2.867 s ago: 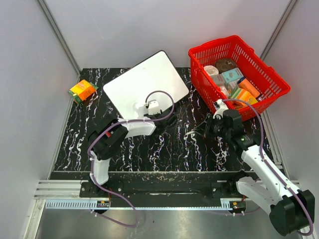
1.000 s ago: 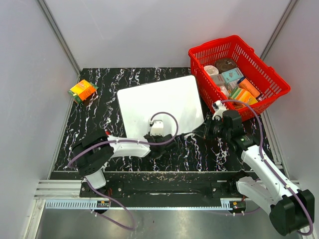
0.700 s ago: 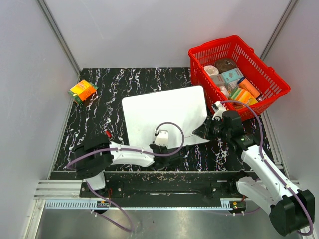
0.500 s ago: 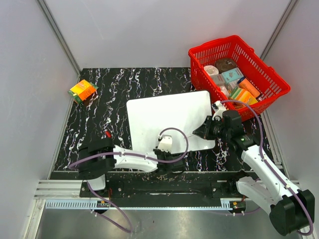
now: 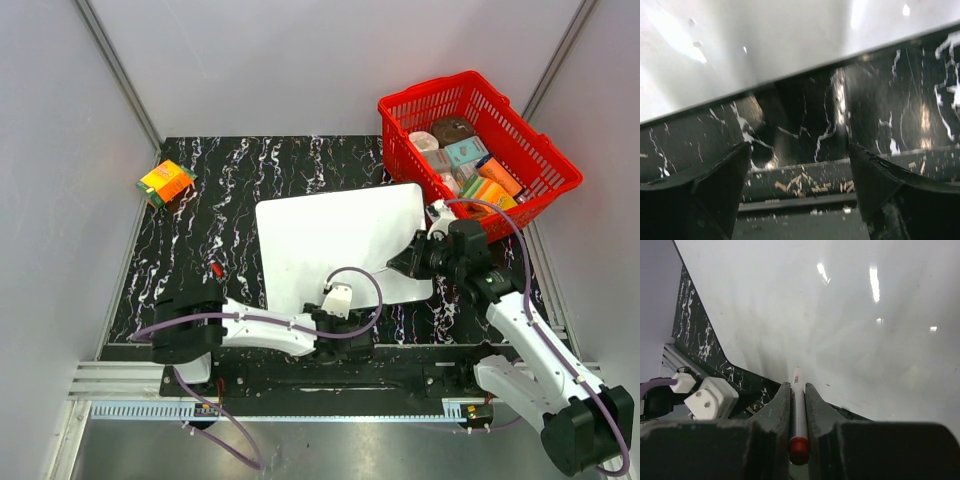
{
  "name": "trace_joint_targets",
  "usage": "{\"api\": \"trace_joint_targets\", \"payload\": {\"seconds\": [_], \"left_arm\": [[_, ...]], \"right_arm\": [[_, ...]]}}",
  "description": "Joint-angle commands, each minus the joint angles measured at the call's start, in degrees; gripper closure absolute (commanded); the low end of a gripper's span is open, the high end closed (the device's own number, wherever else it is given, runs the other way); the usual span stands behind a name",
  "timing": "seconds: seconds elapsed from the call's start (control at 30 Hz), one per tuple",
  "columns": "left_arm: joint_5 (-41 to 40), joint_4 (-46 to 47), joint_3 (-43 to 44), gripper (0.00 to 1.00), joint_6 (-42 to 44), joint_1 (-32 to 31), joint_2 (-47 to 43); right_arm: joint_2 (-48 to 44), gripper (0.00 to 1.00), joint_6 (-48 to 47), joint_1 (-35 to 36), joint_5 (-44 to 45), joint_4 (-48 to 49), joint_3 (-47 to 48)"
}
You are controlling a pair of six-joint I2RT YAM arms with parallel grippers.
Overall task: Write a sentence on the whiteboard
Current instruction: Move the whiteboard to the center of the board, then hold the whiteboard at the center of the board.
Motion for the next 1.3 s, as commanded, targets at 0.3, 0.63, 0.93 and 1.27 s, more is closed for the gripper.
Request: {"api": "trace_joint_targets", "payload": {"seconds": [0.3,0.63,0.93,1.27], "left_arm": [[15.0,0.2,0.6,0.02,9.8,-9.0,-10.6],[24.3,25.8,-14.2,0.01,19.7,-4.3,-35.8],[35.4,37.3,-18.0,0.01,27.8,15.4,-49.0],[44.0,34.1,-8.6,0.01,36.1,34.2,-44.4]], "right_arm": [[-2.7,1.00,0.6,-0.4,-1.4,-0.5,5.2],[-3.4,1.00,-0.1,-0.3,-0.7,-1.1,5.4],[-4.2,1.00,0.9,-0.4,0.1,-1.1,4.9],[-4.3,1.00,0.0,-0.4,0.2,-2.5,4.8]]}}
